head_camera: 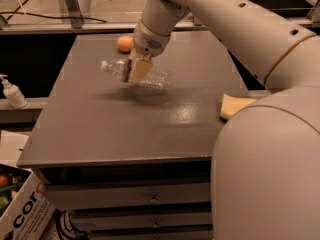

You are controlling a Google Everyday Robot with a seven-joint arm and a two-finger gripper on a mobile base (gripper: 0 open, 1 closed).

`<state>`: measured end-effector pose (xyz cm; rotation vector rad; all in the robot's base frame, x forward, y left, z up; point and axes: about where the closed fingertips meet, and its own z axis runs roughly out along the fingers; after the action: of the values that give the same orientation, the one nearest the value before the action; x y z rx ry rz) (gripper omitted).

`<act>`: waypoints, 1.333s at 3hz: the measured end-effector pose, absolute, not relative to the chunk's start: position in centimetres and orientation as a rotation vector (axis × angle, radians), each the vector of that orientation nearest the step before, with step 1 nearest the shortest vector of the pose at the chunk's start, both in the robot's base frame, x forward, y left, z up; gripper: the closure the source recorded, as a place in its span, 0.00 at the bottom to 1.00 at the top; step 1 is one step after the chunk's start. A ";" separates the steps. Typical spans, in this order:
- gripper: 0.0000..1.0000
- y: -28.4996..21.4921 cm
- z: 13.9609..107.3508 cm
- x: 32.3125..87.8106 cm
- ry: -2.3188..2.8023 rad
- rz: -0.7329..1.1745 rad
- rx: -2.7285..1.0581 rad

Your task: Knock water bottle over

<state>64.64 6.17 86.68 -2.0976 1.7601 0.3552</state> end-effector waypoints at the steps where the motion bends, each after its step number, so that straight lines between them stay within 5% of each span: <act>1: 0.13 6.4 86.4 64.2 1.745 0.363 -2.118; 2: 0.00 6.5 86.2 63.7 1.724 0.375 -2.131; 4: 0.00 6.9 86.4 63.3 1.705 0.383 -2.113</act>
Offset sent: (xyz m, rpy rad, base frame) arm -0.0070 -0.0003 0.0011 0.0011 -0.0013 0.0405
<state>63.29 6.92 86.39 -2.1135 1.7053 0.3827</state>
